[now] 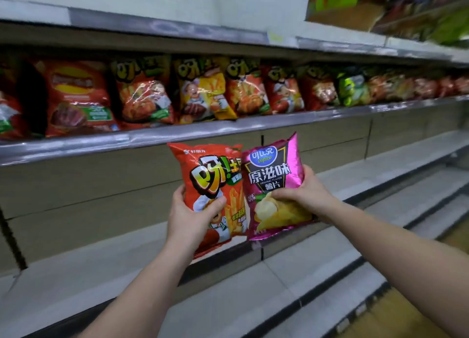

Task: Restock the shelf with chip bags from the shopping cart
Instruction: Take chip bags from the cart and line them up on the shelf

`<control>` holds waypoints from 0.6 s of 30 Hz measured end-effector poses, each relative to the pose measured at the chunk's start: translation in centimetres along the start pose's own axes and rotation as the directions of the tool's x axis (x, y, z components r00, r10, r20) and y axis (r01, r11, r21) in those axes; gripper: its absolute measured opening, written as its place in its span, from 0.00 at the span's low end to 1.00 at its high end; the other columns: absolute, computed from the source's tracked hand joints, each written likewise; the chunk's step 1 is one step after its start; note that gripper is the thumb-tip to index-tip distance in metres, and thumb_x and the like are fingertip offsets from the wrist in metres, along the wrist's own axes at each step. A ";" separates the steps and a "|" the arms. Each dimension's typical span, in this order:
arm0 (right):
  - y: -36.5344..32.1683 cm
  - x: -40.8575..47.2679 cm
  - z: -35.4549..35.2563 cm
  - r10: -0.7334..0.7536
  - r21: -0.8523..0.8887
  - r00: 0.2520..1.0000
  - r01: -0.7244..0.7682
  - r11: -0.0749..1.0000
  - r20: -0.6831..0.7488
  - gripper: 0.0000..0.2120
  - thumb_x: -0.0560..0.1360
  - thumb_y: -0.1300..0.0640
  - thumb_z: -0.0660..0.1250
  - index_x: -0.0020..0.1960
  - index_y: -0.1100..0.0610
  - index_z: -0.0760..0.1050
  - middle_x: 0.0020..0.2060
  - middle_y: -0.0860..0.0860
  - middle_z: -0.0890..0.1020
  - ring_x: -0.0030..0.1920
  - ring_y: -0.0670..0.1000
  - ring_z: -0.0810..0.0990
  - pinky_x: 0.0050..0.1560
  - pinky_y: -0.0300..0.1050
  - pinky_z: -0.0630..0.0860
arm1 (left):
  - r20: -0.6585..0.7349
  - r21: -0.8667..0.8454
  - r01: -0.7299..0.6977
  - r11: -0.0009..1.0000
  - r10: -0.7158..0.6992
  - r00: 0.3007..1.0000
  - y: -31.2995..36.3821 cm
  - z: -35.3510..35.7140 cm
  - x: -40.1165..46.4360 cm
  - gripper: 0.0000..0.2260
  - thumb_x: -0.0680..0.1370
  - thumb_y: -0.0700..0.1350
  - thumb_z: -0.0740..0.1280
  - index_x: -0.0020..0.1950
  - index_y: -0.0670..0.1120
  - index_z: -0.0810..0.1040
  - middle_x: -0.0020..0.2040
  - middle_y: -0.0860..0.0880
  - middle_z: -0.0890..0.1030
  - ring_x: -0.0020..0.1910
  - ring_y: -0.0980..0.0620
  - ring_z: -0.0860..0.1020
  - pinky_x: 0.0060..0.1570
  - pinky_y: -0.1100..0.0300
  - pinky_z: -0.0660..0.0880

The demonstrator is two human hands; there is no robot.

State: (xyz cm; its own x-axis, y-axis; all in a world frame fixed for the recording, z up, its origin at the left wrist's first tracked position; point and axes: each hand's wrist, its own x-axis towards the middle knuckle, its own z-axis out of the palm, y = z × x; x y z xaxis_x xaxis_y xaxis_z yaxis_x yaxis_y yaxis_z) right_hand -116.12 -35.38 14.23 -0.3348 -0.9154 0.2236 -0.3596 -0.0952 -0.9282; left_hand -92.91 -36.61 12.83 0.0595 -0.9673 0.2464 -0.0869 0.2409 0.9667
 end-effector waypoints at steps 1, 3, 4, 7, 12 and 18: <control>-0.3 -0.3 -1.7 -0.006 -0.005 0.999 0.006 1.000 -0.037 0.40 0.61 0.59 0.80 0.67 0.56 0.62 0.54 0.49 0.77 0.56 0.53 0.77 0.61 0.53 0.73 | 0.017 -0.015 -0.015 1.000 0.015 1.000 0.8 1.2 -0.3 0.38 0.68 0.49 0.76 0.74 0.48 0.61 0.58 0.52 0.72 0.54 0.53 0.73 0.54 0.58 0.68; -0.9 -0.8 -4.6 -0.019 -0.010 0.994 0.018 1.000 -0.104 0.40 0.60 0.58 0.80 0.66 0.55 0.62 0.54 0.49 0.77 0.56 0.53 0.77 0.62 0.54 0.72 | 0.052 -0.036 -0.042 0.998 0.044 0.998 2.3 3.2 -0.7 0.38 0.69 0.49 0.76 0.74 0.48 0.60 0.57 0.53 0.70 0.54 0.54 0.70 0.54 0.59 0.66; -1.3 -0.9 -5.8 -0.026 -0.013 0.991 0.025 1.000 -0.133 0.41 0.60 0.57 0.80 0.66 0.55 0.62 0.55 0.49 0.77 0.56 0.53 0.77 0.63 0.55 0.72 | 0.071 -0.039 -0.053 0.998 0.055 0.996 3.0 4.1 -0.7 0.38 0.69 0.49 0.76 0.74 0.48 0.60 0.57 0.53 0.70 0.54 0.54 0.70 0.54 0.59 0.66; -2.4 -1.1 -8.7 -0.035 -0.025 0.974 0.030 0.999 -0.222 0.42 0.59 0.55 0.80 0.67 0.55 0.62 0.56 0.50 0.77 0.57 0.53 0.77 0.63 0.55 0.72 | 0.136 -0.045 -0.100 0.994 0.105 0.985 5.0 6.3 -0.2 0.38 0.69 0.50 0.75 0.74 0.48 0.60 0.55 0.53 0.69 0.54 0.54 0.69 0.54 0.59 0.66; -3.5 -1.1 -12.0 -0.058 -0.042 0.946 0.047 0.998 -0.318 0.37 0.61 0.56 0.79 0.64 0.53 0.63 0.55 0.49 0.76 0.56 0.52 0.76 0.61 0.51 0.72 | 0.258 -0.081 -0.173 0.982 0.188 0.948 7.1 9.6 2.0 0.38 0.69 0.51 0.76 0.74 0.48 0.61 0.63 0.50 0.72 0.54 0.53 0.70 0.56 0.58 0.68; -3.5 1.1 -14.1 -0.059 -0.062 0.888 0.034 0.997 -0.456 0.39 0.59 0.55 0.81 0.65 0.57 0.66 0.56 0.50 0.79 0.53 0.51 0.78 0.58 0.48 0.74 | 0.377 -0.172 -0.182 0.968 0.236 0.896 7.6 12.9 5.7 0.35 0.67 0.50 0.77 0.71 0.49 0.66 0.61 0.52 0.75 0.57 0.51 0.76 0.55 0.56 0.72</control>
State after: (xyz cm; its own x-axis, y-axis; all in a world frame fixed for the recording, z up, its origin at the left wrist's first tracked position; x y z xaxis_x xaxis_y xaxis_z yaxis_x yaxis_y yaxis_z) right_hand -127.48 -30.57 21.92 -0.6733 -0.6288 0.3889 -0.4244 -0.1021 -0.8997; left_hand -106.05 -41.31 20.68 -0.3421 -0.8395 0.4222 0.0758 0.4231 0.9029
